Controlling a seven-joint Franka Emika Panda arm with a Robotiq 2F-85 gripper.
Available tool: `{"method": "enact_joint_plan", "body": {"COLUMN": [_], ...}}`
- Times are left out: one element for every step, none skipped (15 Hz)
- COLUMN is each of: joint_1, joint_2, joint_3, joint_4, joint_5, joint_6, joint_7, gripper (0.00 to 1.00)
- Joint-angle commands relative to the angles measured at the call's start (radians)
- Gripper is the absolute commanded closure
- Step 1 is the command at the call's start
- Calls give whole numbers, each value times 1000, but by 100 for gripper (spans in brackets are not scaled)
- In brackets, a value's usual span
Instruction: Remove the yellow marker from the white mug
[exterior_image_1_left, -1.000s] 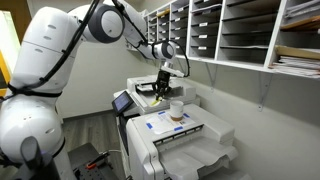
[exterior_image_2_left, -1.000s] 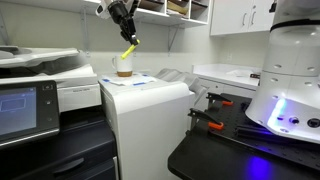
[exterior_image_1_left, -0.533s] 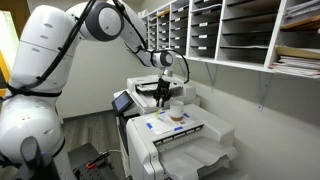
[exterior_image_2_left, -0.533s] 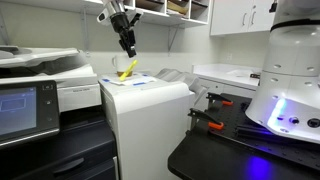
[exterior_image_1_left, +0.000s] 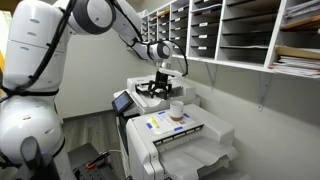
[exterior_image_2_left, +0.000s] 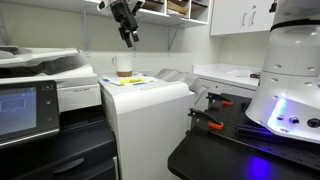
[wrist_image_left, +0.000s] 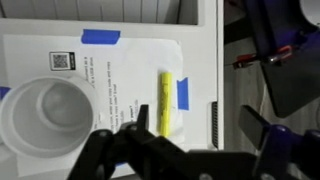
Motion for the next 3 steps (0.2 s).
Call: {"method": "enact_joint_plan", "body": {"joint_1": [19,22,23], "joint_2": [-73,-88,-101], "joint_3": [-8,-9,-9], "joint_4": [-37,-44,-54], "joint_5": [-21,-23,-28], "joint_6": [-40,-38,-28], "joint_7": [36,38,32], "gripper": [0,0,0]}}
